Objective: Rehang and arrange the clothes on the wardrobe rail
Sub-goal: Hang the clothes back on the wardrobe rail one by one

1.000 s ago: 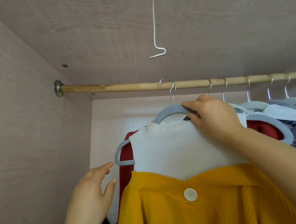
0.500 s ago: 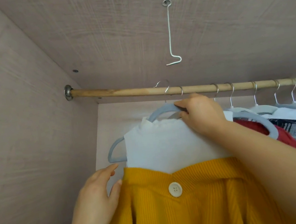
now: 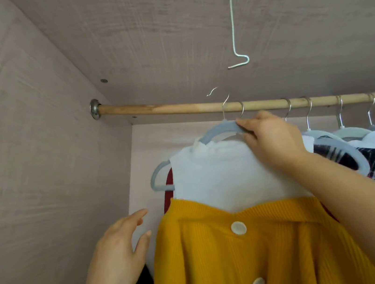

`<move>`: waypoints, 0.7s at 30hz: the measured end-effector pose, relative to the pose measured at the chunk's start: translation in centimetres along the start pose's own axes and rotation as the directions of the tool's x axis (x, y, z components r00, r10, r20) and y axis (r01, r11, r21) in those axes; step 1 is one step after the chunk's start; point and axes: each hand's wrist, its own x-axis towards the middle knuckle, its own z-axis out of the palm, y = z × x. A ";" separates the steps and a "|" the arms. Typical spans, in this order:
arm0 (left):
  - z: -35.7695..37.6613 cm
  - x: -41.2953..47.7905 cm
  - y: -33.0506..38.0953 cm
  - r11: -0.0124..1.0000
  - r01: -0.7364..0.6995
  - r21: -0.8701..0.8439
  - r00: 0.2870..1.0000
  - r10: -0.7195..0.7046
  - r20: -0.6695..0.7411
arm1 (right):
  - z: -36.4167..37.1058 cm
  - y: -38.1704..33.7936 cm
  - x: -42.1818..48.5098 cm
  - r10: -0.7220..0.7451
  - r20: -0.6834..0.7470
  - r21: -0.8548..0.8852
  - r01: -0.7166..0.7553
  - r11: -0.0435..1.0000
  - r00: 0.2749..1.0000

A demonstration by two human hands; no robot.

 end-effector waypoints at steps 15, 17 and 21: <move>1.3 -1.5 -0.7 0.997 0.070 0.014 0.995 -0.071 0.064 | 3.6 0.7 -0.7 -0.060 0.054 0.058 0.057 0.997 0.997; 1.2 -1.7 -0.7 0.998 0.068 0.008 0.996 -0.068 0.058 | 3.9 0.8 -0.9 -0.062 0.049 0.079 0.058 0.995 0.997; 1.1 -2.3 -0.5 0.998 0.065 -0.001 0.995 -0.065 0.073 | 4.5 1.1 -1.7 -0.089 0.030 0.064 0.087 0.994 0.996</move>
